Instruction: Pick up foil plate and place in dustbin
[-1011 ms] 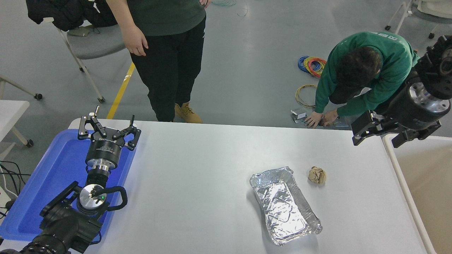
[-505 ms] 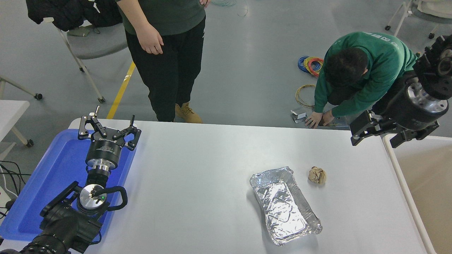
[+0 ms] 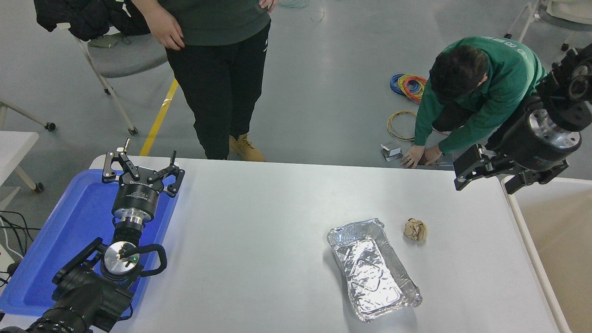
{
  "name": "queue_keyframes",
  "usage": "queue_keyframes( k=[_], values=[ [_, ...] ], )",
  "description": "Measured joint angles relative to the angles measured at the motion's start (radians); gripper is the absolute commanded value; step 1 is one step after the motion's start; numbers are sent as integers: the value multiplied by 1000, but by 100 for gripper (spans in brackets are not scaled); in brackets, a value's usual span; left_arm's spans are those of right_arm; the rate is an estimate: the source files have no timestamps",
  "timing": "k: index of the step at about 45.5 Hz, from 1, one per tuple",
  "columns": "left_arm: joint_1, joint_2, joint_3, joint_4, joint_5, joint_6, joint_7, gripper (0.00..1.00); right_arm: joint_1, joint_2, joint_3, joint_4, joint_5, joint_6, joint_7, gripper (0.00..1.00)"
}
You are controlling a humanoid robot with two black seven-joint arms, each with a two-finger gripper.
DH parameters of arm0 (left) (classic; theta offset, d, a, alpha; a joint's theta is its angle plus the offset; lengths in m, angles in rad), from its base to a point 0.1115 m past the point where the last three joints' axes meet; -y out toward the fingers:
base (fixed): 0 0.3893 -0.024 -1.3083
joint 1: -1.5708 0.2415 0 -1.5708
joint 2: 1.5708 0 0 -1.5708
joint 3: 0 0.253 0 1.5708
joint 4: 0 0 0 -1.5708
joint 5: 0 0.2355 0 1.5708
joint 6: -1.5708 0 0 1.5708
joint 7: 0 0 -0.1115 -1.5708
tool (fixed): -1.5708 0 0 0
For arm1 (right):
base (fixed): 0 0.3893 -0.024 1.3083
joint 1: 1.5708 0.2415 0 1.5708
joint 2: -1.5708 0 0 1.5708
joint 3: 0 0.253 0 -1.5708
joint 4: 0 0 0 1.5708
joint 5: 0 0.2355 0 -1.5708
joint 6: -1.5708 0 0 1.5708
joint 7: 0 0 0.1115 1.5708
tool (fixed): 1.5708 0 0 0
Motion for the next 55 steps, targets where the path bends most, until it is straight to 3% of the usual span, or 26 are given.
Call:
queue_keyframes(
  k=[39, 55],
  values=[
    [0, -1, 0, 0, 0, 0, 0, 100, -34, 27, 6, -35, 9, -13, 3, 100],
    [0, -1, 0, 0, 0, 0, 0, 100, -125, 149, 38, -69, 3, -166, 4, 100]
  ],
)
